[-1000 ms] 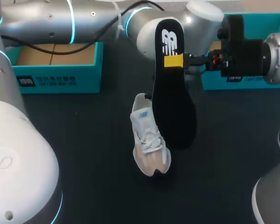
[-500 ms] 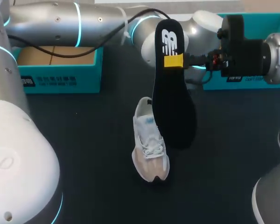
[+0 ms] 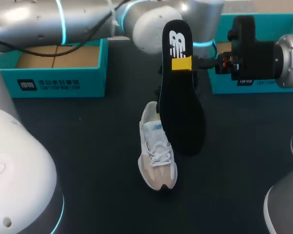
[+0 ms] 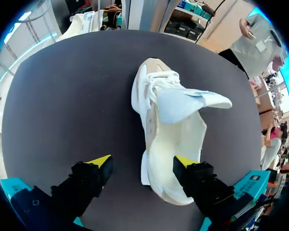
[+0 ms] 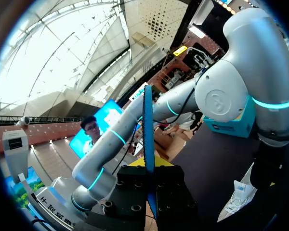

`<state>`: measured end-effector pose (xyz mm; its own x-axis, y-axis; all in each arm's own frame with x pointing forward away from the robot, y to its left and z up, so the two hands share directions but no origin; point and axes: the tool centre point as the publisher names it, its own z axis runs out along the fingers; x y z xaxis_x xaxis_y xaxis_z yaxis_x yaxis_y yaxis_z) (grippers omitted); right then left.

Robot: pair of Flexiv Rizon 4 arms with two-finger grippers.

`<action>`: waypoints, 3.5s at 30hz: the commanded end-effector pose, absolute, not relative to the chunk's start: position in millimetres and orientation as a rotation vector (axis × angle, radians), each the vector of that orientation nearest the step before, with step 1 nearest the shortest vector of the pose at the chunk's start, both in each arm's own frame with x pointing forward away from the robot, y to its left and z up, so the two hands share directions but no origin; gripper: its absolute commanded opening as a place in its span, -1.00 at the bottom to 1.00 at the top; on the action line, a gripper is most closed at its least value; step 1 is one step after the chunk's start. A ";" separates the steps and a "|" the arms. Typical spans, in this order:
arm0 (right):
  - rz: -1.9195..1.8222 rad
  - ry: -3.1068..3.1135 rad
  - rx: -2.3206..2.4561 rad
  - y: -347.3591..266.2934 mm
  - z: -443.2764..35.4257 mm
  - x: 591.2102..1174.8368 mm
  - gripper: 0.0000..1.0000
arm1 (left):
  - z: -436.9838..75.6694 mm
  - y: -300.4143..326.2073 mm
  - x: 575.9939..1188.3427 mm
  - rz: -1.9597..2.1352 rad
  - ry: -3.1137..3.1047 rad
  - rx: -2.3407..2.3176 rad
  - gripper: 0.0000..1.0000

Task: Take the shoe out of the shoebox, open the shoe tongue, remove and reinsert the insole, then place the shoe into the shoebox

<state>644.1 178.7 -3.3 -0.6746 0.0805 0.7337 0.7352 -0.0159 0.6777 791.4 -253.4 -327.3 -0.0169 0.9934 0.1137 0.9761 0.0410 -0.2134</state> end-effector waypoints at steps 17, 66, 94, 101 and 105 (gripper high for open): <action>-1.696 -1.579 -1.220 117.9 -20.6 671.3 -1.00 | -255.1 -238.1 831.8 0.800 -2.332 -2.220 1.00; -1.344 -1.265 -1.589 82.4 -67.5 842.5 -1.00 | -119.2 -183.5 793.0 1.484 -2.276 -2.653 1.00; -1.225 -0.927 -1.547 151.4 -107.2 867.0 -1.00 | -130.6 -195.6 796.1 2.281 -2.585 -2.542 1.00; -1.210 -0.944 -1.541 162.5 -111.5 870.2 -1.00 | -124.6 -208.7 802.6 2.356 -2.625 -2.484 1.00; -1.191 -0.955 -1.534 168.0 -115.0 872.3 -1.00 | -120.4 -214.8 805.9 2.379 -2.593 -2.501 1.00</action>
<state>864.0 161.6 -112.6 0.2227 0.0259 0.9745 0.9413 -0.2659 -0.2081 800.1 -206.0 -120.4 0.0764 -0.0196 -0.9969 0.9903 0.1179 0.0736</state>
